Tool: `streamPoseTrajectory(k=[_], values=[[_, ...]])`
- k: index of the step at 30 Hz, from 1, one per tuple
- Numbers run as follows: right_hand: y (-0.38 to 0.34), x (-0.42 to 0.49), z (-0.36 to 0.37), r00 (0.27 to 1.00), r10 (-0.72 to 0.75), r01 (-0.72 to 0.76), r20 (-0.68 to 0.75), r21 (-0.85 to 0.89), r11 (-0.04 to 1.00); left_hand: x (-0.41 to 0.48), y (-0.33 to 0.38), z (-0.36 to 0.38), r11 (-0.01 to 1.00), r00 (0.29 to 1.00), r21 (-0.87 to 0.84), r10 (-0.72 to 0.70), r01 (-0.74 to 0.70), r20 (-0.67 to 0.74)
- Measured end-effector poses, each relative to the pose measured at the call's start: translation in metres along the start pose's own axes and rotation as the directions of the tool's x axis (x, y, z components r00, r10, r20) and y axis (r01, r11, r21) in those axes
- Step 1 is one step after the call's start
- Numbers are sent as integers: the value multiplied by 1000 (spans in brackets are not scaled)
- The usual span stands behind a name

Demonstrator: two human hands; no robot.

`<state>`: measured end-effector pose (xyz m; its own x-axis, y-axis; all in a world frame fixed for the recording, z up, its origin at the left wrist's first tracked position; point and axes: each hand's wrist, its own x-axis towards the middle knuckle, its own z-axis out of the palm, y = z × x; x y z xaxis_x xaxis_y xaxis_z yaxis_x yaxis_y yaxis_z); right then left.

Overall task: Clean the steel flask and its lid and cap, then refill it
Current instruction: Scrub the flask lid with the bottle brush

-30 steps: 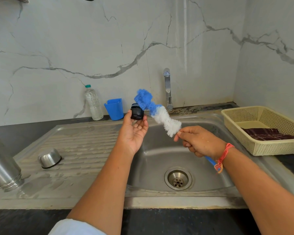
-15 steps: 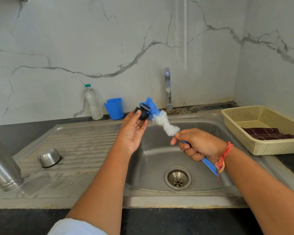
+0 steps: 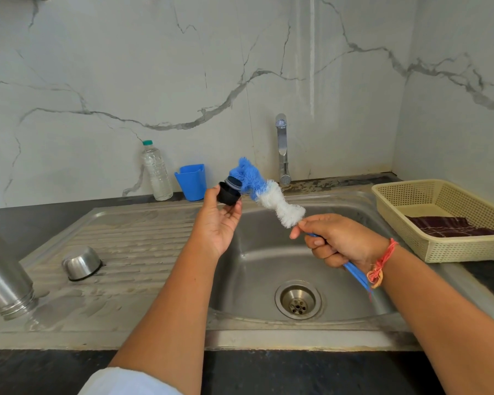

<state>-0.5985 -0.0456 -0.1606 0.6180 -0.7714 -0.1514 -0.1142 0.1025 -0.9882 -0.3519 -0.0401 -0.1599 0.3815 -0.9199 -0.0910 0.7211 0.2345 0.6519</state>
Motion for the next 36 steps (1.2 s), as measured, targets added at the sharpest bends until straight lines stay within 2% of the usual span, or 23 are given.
streamPoseTrajectory(k=[4, 7, 10, 13, 18, 23, 28, 33, 36], values=[[2, 4, 3, 997, -54, 51, -49, -55, 997, 5, 6, -7, 996, 994, -83, 24, -33, -108], [3, 4, 4, 999, -48, 46, -14, -107, 993, 7, 11, -11, 989, 988, -139, 33, -53, -148], [7, 5, 6, 1000, -12, 14, 16, -163, 987, 5, 10, -9, 993, 995, -117, 15, -27, -100], [7, 7, 5, 1000, -20, 19, -7, -124, 992, 2, 7, -4, 998, 1000, -60, -5, 3, -29], [7, 1, 4, 999, -1, 8, 49, -145, 989, 1, 13, -3, 991, 994, -118, 45, -57, -101], [4, 5, 4, 1000, -15, 18, 20, -147, 989, -5, 4, -1, 999, 999, 35, -6, 8, -54], [6, 1, 0, 999, 3, 3, 36, -167, 986, -3, 10, 0, 995, 992, -86, 45, -55, -120], [4, 5, 3, 1000, -7, 12, 31, -146, 989, -8, 3, 1, 1000, 998, -10, -21, 20, -67], [5, 3, 0, 999, 11, -5, 42, -155, 988, -7, 6, 3, 997, 994, -73, 5, -12, -105]])
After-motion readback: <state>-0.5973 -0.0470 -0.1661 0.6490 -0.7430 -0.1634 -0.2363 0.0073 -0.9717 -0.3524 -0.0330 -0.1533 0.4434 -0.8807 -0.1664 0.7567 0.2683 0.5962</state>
